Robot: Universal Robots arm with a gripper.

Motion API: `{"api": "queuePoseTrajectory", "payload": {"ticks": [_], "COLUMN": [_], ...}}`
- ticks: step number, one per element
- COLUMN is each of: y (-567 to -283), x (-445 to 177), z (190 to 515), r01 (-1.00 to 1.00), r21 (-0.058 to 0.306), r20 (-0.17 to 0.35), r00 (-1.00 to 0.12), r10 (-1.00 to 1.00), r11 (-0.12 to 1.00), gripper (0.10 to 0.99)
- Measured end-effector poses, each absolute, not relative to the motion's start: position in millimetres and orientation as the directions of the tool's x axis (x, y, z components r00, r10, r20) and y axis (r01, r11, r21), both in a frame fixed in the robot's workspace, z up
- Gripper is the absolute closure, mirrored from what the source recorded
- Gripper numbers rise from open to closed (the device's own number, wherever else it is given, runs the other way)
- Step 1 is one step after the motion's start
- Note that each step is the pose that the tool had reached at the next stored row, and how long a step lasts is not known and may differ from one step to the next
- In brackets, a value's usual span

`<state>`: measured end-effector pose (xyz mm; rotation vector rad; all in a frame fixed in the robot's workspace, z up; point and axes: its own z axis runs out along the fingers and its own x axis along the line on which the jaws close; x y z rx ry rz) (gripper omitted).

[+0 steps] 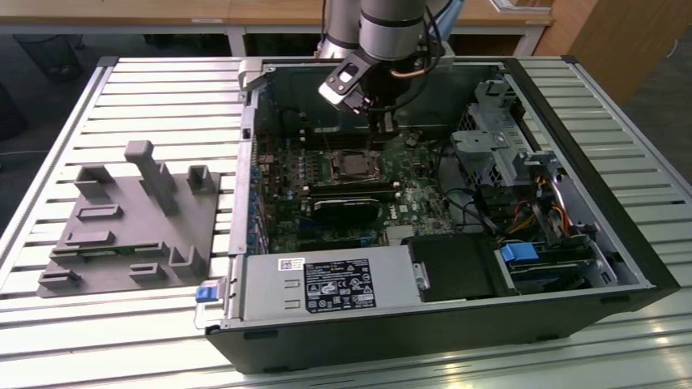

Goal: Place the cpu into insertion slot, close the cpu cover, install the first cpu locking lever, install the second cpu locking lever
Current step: 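Close the cpu cover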

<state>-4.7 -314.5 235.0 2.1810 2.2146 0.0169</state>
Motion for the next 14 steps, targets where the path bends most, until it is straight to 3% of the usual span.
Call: {"api": "queuePoseTrajectory", "payload": {"ticks": [14], "y": [-314.6], "x": [-23.4], "z": [224.5], "r01": [0.999], "r21": [0.031], "r20": [-0.012], "r00": [-0.029], "r10": [1.000], "r11": [0.030], "gripper": [0.980]}}
